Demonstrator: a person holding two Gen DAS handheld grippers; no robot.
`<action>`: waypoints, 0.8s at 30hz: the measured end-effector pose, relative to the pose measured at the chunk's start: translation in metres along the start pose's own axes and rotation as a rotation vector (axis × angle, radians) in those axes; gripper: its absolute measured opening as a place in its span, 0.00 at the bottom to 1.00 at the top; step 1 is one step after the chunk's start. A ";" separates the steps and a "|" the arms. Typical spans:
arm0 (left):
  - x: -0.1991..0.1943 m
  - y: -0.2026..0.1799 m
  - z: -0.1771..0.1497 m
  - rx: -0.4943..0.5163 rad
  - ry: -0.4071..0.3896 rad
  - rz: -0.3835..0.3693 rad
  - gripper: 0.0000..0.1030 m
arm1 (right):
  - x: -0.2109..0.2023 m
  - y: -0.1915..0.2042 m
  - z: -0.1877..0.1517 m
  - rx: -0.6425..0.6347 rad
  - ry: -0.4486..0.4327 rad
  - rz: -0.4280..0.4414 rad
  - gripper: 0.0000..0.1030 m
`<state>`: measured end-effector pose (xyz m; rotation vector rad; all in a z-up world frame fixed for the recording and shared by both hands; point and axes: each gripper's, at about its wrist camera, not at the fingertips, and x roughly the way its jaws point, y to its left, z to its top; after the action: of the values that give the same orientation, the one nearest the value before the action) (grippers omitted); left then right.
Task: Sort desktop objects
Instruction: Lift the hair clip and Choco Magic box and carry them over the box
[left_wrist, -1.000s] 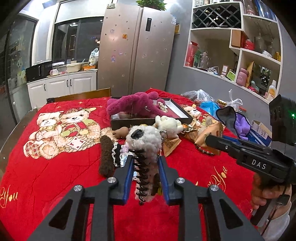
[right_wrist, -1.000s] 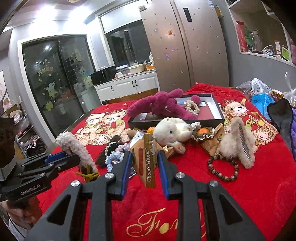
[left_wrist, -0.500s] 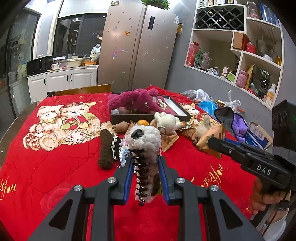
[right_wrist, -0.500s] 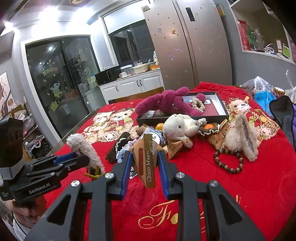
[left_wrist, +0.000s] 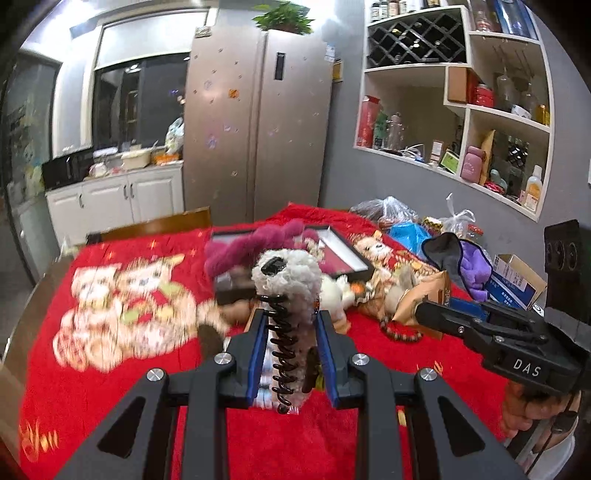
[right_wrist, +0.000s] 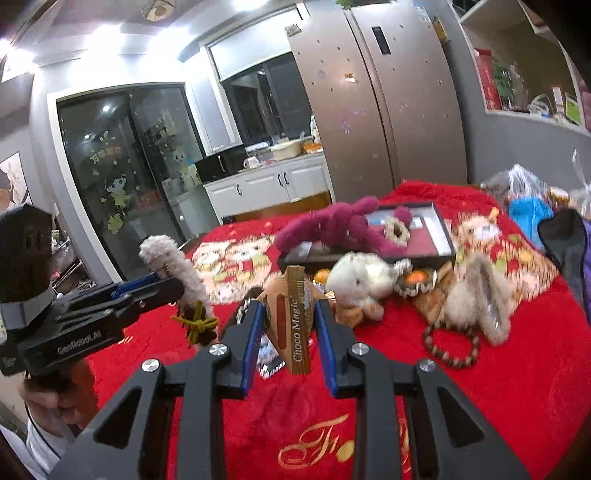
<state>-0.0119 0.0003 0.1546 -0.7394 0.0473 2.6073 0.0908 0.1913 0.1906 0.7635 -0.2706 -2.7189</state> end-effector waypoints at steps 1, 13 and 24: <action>0.003 0.001 0.009 0.007 -0.007 0.005 0.26 | 0.000 -0.002 0.007 -0.002 -0.009 -0.006 0.28; 0.067 0.014 0.092 0.012 -0.034 0.016 0.26 | 0.040 -0.029 0.108 -0.054 -0.056 -0.106 0.28; 0.180 0.032 0.086 -0.045 0.107 0.047 0.26 | 0.150 -0.088 0.134 -0.043 0.059 -0.177 0.28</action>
<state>-0.2056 0.0548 0.1336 -0.9043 0.0387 2.6187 -0.1233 0.2358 0.2089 0.8927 -0.1368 -2.8502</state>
